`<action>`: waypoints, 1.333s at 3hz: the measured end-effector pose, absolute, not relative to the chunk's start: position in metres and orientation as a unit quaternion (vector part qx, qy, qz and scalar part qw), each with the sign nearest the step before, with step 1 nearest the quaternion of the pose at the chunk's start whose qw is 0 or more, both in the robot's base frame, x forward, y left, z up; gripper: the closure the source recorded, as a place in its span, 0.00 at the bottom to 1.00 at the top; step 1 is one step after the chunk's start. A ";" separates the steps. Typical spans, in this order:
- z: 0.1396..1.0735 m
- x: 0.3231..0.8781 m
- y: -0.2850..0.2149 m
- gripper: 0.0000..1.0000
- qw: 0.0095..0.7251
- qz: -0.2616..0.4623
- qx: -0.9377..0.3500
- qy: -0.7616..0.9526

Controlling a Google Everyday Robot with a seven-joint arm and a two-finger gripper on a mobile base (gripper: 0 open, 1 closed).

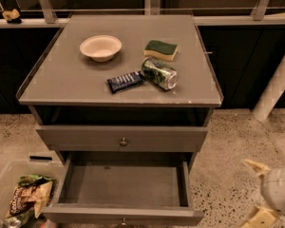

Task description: Close middle drawer

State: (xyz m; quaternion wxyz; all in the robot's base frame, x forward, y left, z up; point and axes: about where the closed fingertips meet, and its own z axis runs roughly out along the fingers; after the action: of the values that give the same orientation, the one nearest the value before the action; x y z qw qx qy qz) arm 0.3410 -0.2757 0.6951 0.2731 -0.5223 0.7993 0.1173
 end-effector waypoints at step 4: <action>0.582 0.331 -0.220 0.00 0.191 0.156 -0.540 0.805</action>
Offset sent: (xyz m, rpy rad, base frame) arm -0.0018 0.0422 -0.0567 0.0818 0.0477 0.0266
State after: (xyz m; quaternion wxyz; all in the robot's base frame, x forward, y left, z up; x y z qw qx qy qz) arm 0.3313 -0.2197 0.5822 0.1907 -0.5399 0.8049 0.1559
